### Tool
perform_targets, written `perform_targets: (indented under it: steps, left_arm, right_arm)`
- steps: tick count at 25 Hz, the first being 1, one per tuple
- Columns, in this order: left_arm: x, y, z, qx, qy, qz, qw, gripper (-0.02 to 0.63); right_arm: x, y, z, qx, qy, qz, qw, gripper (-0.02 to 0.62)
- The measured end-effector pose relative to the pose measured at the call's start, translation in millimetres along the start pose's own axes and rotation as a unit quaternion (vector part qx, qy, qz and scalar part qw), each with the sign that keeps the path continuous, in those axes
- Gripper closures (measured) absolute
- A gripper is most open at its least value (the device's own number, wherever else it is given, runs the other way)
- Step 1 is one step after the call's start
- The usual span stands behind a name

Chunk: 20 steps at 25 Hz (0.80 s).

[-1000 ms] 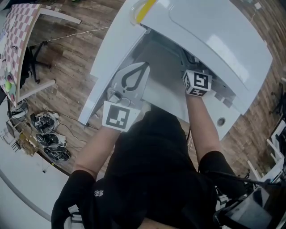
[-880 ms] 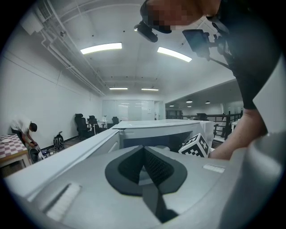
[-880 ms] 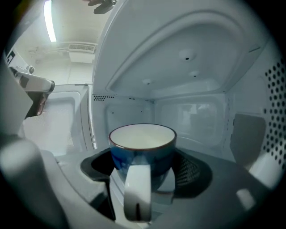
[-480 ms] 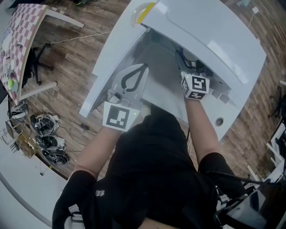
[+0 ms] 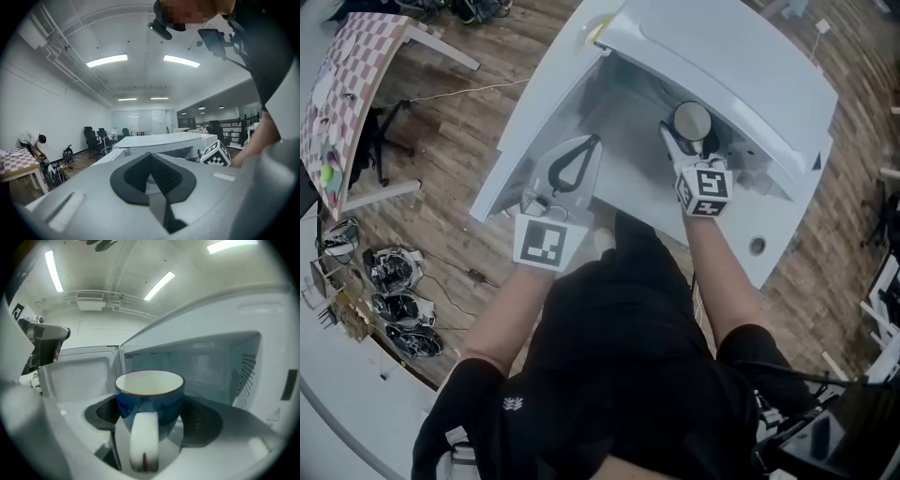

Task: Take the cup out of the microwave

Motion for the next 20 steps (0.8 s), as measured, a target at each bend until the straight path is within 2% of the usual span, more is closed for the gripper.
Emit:
perform_targets:
  steps: [8,20]
  left_arm:
    - [20,-30,15,0.017,0.004,-0.001,0.9998,0.601]
    - [29,-49,39,0.031,0.026,0.001,0.9992,0.601]
  right_arm:
    - [-15,-49,13,0.005,-0.01,0.008,1.0,0.209]
    - [-3,-102,54,0.013,-0.016,0.013,1.0,0.209]
Point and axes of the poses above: the fingertips, and each gripper's own axes: y forward along the fingers, x to its right, z out of its top, the point moved 7 cm from there along -y, backward along the fingers, and after that the axes turned 11 degrees about -y, right-handed, at the moved point
